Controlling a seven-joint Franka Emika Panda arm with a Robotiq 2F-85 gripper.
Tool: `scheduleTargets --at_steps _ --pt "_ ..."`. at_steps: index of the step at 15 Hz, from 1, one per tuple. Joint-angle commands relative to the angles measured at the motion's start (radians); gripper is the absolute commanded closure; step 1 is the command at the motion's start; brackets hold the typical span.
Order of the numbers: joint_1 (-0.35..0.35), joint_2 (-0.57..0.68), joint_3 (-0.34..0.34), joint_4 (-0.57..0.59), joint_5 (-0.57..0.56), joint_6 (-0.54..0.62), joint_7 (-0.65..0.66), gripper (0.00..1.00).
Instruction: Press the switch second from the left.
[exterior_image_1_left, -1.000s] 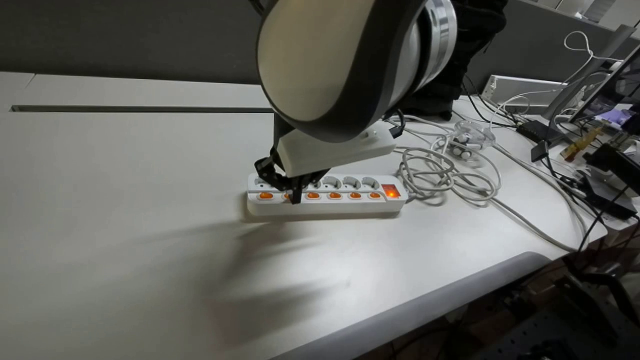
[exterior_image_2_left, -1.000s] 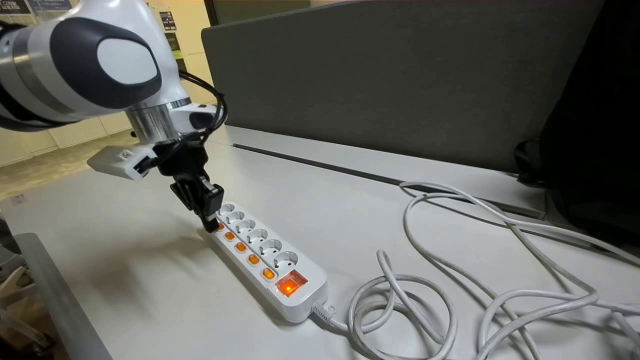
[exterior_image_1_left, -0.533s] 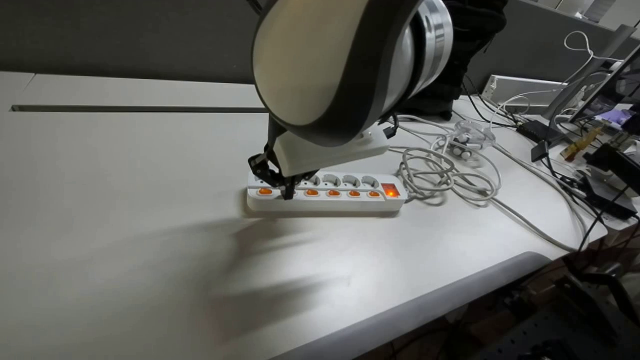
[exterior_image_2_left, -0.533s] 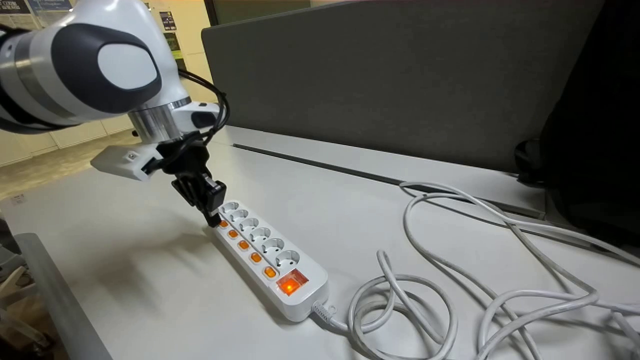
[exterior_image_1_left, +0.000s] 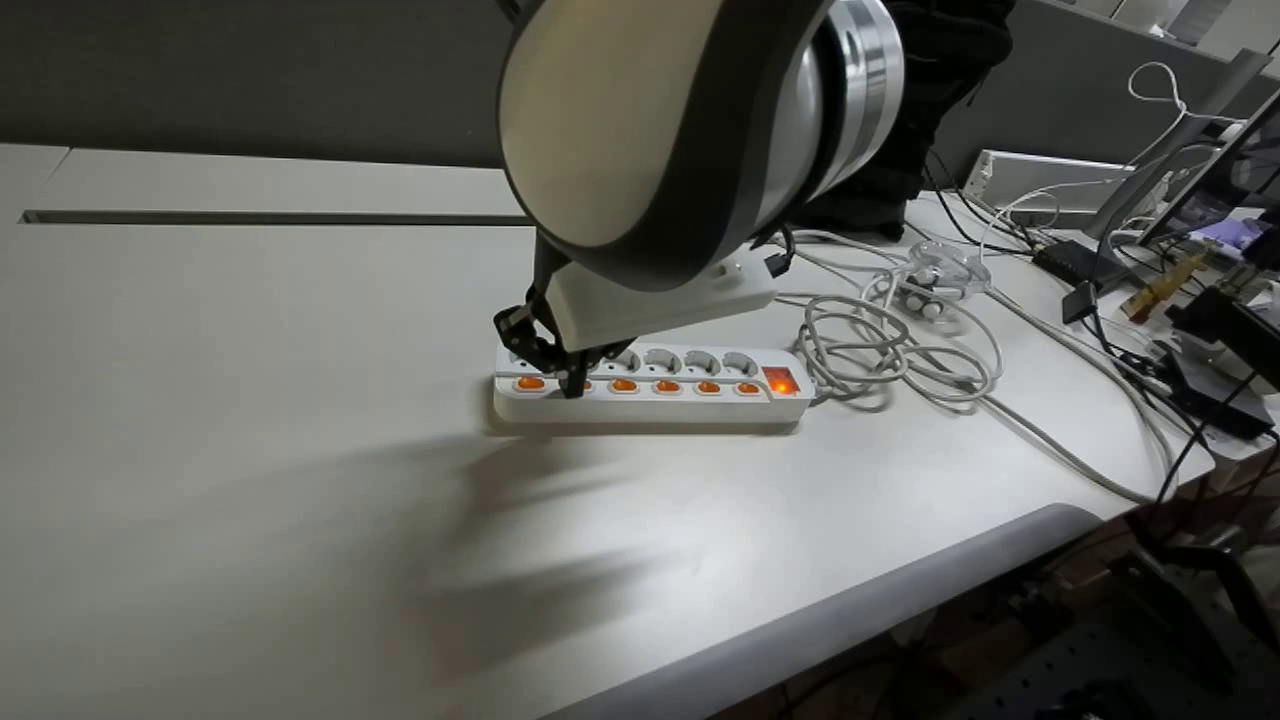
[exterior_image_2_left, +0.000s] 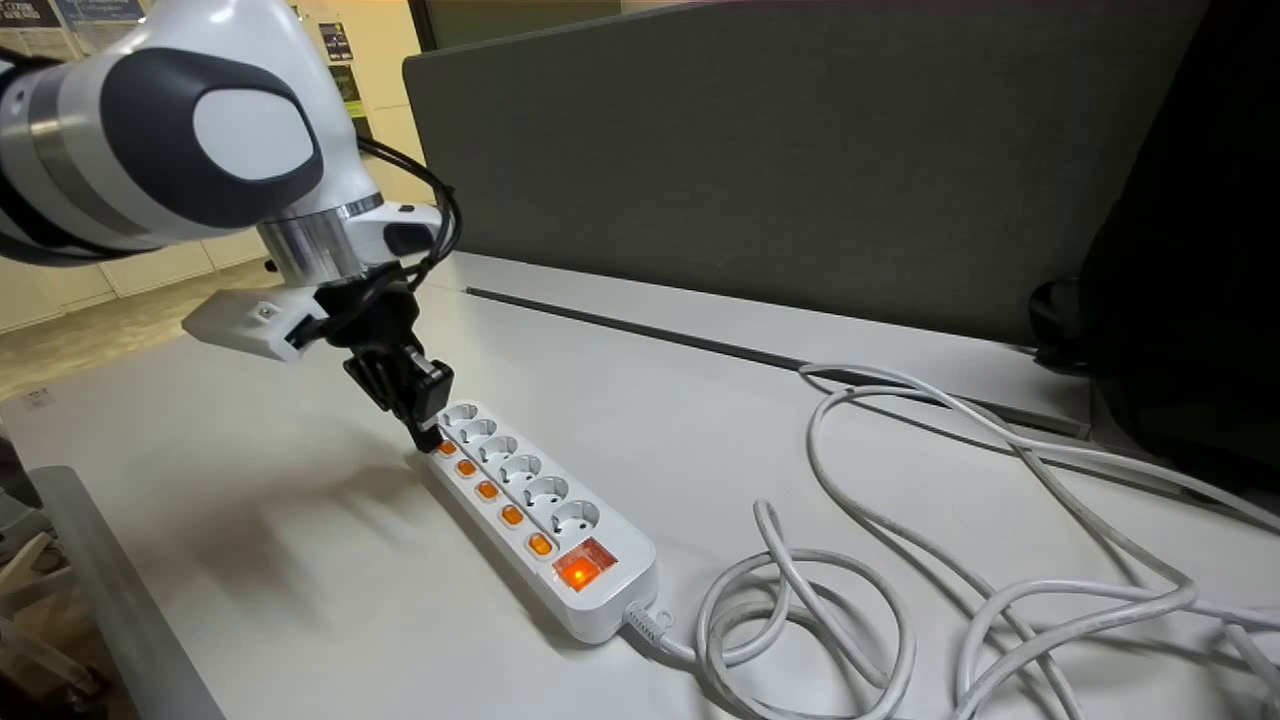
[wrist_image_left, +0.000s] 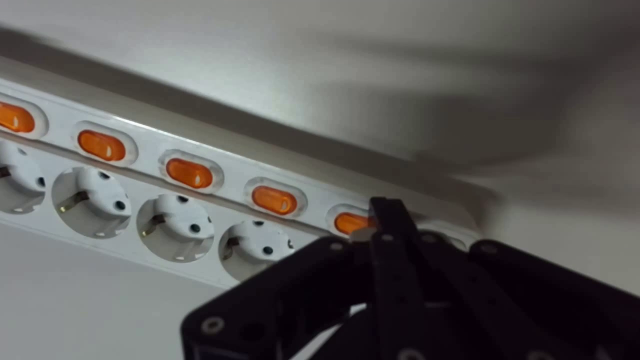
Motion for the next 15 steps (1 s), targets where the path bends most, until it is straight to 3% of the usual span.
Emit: scheduleTargets --at_steps 1,15 --pt "0.012 0.000 -0.013 0.005 0.031 0.033 -0.009 1.00" --pt "0.005 0.010 -0.016 0.010 0.119 0.014 -0.016 1.00"
